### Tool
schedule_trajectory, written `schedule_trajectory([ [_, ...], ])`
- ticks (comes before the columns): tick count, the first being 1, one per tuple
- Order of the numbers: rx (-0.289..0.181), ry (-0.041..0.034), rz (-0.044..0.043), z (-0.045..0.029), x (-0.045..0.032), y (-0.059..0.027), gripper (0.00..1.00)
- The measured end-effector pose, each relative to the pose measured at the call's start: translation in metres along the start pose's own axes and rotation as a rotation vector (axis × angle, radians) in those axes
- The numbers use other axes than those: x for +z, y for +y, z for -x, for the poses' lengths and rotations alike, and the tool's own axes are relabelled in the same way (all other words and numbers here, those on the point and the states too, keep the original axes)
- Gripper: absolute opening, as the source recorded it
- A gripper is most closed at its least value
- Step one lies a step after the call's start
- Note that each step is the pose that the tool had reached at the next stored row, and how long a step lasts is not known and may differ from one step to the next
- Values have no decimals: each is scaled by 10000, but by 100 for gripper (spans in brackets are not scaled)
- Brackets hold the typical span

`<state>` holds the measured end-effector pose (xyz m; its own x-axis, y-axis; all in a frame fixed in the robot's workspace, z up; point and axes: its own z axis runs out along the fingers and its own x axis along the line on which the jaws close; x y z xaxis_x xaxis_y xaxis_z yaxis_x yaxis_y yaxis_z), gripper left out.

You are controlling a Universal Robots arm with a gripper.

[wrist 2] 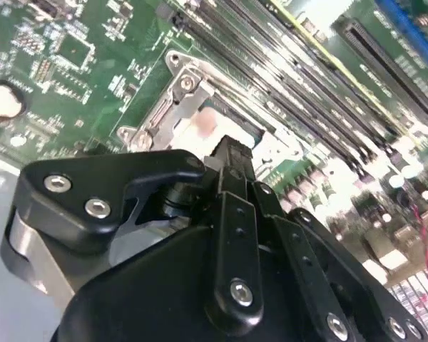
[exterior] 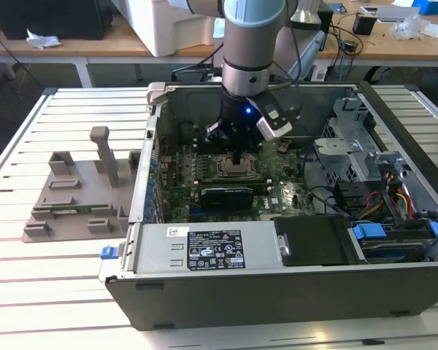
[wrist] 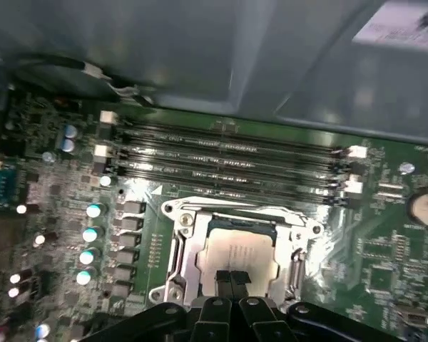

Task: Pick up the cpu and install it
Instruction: 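Install the second cpu locking lever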

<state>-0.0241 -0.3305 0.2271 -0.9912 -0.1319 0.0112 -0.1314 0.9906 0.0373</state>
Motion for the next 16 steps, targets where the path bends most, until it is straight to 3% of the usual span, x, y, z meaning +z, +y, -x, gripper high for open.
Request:
schedule_trajectory([
  [3,1,-1,1,-3,-254,10,11],
  [10,1,0,-9,-7,-598,23,11],
  [16,1,1,-9,-7,-611,23,11],
])
